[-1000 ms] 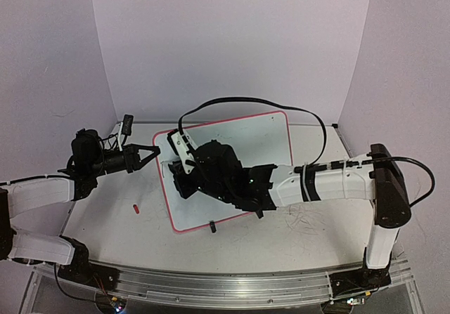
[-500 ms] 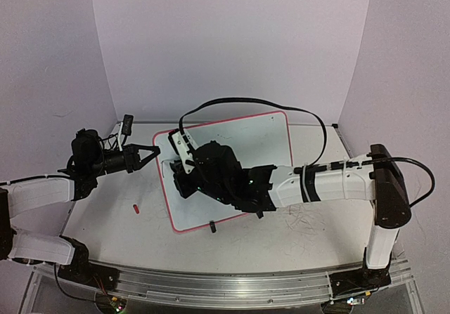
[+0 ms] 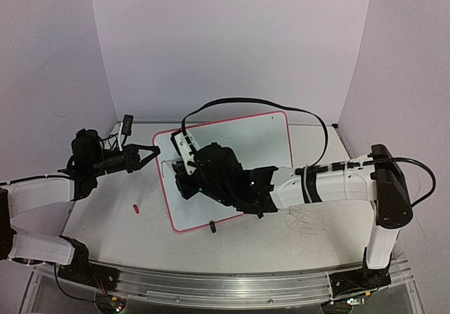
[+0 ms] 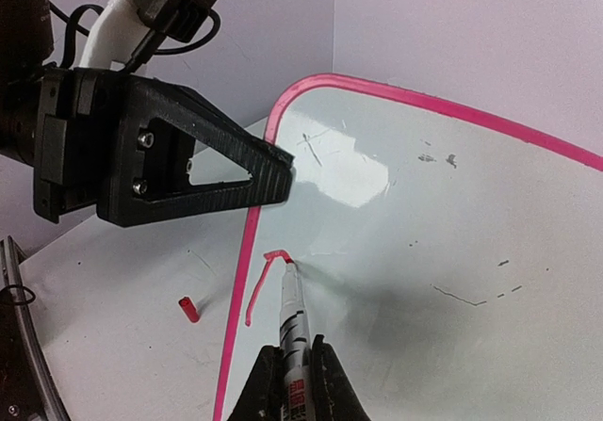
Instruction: Write a sentence on the whiteboard
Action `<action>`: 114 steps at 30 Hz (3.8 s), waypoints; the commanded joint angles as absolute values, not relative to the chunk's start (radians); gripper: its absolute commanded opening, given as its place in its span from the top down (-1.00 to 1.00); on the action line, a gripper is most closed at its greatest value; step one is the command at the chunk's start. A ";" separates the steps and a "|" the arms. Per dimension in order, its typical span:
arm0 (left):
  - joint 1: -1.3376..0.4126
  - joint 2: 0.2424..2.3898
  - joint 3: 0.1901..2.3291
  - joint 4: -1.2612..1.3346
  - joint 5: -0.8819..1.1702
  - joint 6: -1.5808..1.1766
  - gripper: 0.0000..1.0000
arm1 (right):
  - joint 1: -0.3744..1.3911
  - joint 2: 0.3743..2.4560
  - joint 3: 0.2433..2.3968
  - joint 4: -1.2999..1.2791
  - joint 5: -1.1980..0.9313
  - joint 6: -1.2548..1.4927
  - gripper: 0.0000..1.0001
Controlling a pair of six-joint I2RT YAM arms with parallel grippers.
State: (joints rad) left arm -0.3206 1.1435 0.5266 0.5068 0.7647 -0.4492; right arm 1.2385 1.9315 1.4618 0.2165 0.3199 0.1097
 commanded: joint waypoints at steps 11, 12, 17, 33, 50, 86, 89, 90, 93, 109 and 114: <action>-0.325 1.119 0.531 0.547 0.789 -0.436 1.00 | 1.230 1.889 1.417 0.190 0.328 0.164 1.00; -0.324 1.119 0.530 0.548 0.790 -0.436 1.00 | 1.230 1.891 1.418 0.190 0.325 0.166 1.00; -0.324 1.117 0.531 0.547 0.791 -0.437 1.00 | 1.234 1.905 1.427 0.190 0.312 0.170 1.00; -0.324 1.118 0.531 0.547 0.792 -0.436 1.00 | 1.239 1.943 1.479 0.189 0.297 0.164 1.00; -0.324 1.116 0.529 0.547 0.788 -0.434 1.00 | 1.239 1.909 1.488 0.196 0.259 0.165 1.00; -0.324 1.121 0.535 0.547 0.793 -0.436 1.00 | 1.224 1.884 1.403 0.263 0.289 0.189 1.00; -0.323 1.120 0.536 0.547 0.794 -0.435 1.00 | 1.225 1.887 1.404 0.255 0.288 0.189 1.00; -0.323 1.119 0.536 0.547 0.794 -0.435 1.00 | 1.225 1.887 1.404 0.252 0.288 0.190 1.00; -0.324 1.121 0.537 0.546 0.793 -0.436 1.00 | 1.226 1.888 1.404 0.245 0.284 0.191 1.00; -0.322 1.116 0.534 0.548 0.796 -0.437 1.00 | 1.226 1.915 1.417 0.211 0.277 0.211 1.00; -0.323 1.117 0.535 0.547 0.795 -0.435 1.00 | 1.227 1.903 1.398 0.204 0.272 0.222 1.00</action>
